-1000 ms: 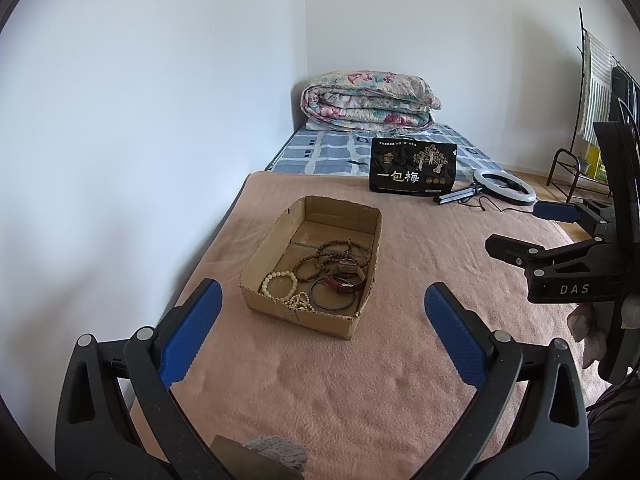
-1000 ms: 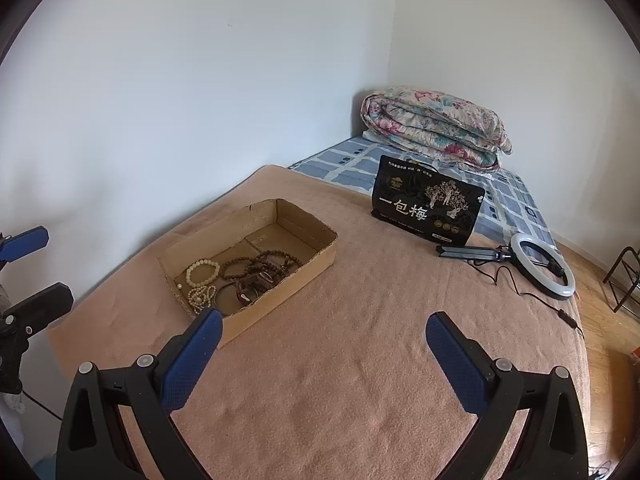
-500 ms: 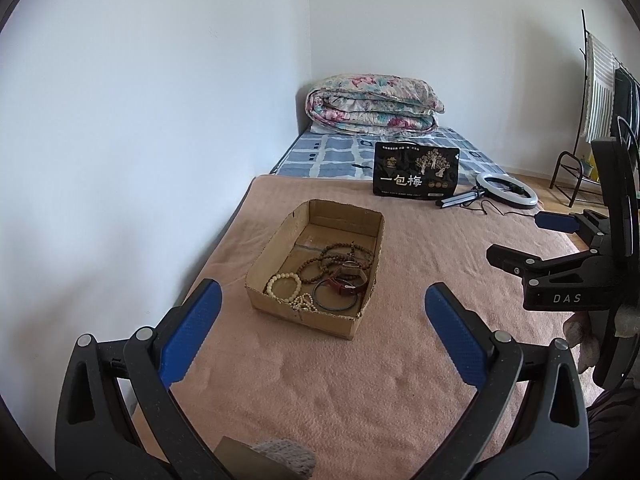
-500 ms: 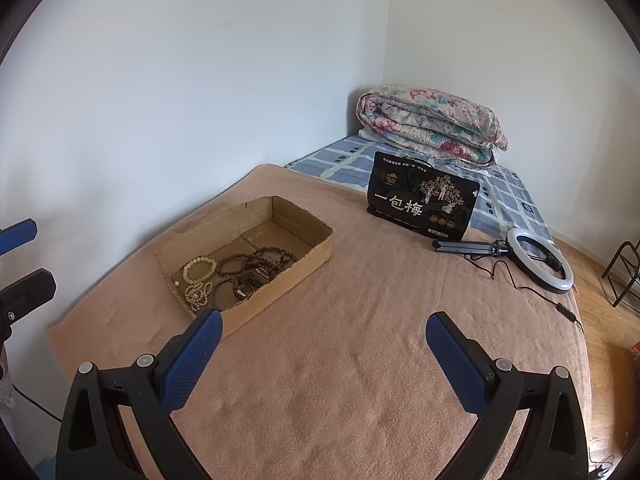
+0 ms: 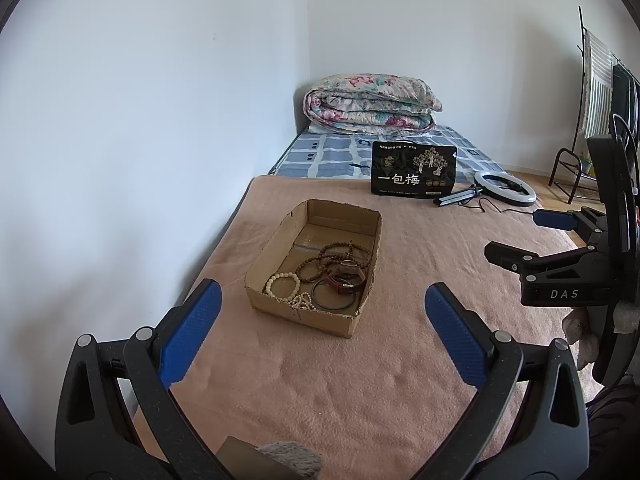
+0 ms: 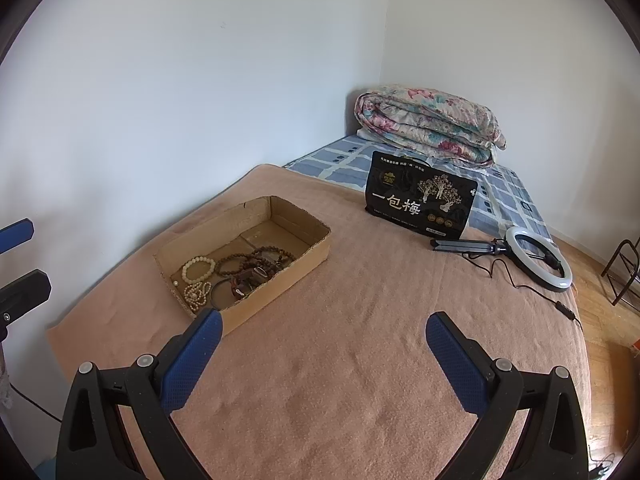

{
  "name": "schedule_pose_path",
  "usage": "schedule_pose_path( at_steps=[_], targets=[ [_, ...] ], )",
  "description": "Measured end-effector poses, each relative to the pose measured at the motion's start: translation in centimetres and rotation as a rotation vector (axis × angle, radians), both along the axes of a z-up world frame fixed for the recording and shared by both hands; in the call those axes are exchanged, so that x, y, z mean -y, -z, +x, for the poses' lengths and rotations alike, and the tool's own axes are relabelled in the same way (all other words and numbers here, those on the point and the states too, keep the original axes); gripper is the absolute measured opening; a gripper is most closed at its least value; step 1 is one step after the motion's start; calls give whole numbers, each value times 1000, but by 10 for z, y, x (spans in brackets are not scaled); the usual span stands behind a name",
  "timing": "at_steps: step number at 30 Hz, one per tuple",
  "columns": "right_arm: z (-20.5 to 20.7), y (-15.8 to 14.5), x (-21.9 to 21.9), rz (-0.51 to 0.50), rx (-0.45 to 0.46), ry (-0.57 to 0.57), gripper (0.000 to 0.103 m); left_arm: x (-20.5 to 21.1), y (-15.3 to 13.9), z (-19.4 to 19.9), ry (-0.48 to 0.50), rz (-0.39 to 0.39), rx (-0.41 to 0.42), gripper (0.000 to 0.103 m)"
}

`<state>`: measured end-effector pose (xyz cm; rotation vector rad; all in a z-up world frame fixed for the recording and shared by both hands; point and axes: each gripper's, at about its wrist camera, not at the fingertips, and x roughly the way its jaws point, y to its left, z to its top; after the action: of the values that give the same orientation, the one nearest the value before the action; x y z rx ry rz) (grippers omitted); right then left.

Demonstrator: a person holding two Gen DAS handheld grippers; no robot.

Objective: Organize jewelry

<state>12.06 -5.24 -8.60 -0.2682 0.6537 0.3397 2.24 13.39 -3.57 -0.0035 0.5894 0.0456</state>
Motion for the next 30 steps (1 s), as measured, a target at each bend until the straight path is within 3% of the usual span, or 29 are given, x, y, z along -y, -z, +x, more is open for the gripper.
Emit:
schedule_pose_path(
  at_steps=[30],
  targets=[
    [3,9,2,9,-17,1,103,3,1,4,-67,2,-8,103]
  ],
)
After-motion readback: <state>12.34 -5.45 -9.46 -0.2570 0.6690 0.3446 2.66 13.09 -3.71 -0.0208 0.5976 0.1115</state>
